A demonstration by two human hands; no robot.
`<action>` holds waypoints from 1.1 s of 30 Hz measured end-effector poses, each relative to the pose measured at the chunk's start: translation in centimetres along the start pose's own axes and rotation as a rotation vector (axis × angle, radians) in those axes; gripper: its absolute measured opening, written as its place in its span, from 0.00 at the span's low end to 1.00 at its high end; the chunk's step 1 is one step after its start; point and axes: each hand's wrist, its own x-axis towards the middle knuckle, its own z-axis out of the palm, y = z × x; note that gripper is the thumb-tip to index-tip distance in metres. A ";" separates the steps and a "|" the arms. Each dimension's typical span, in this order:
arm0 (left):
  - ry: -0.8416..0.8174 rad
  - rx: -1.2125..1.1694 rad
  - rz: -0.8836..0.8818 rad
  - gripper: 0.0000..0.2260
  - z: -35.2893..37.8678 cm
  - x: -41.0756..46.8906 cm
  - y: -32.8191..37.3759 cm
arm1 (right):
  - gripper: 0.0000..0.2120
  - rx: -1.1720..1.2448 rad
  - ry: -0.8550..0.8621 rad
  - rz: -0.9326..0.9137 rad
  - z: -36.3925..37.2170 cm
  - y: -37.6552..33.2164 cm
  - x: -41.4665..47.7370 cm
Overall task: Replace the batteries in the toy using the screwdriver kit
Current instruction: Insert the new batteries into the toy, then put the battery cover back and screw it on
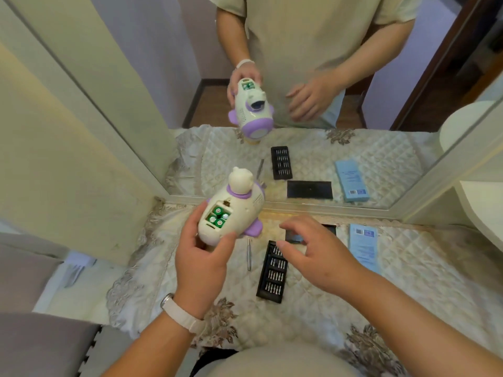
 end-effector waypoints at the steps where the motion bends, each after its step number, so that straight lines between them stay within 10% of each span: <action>1: 0.019 0.005 -0.011 0.28 -1.0 0.5 -0.7 | 0.20 -0.053 -0.035 0.025 1.5 0.7 0.6; 22: -0.174 0.114 -0.116 0.29 -13.9 11.7 -9.5 | 0.08 -0.385 -0.137 0.589 16.8 4.2 15.7; 33: -0.292 -0.019 -0.063 0.33 -13.9 15.1 -10.0 | 0.11 0.051 0.117 0.706 15.9 -0.3 13.2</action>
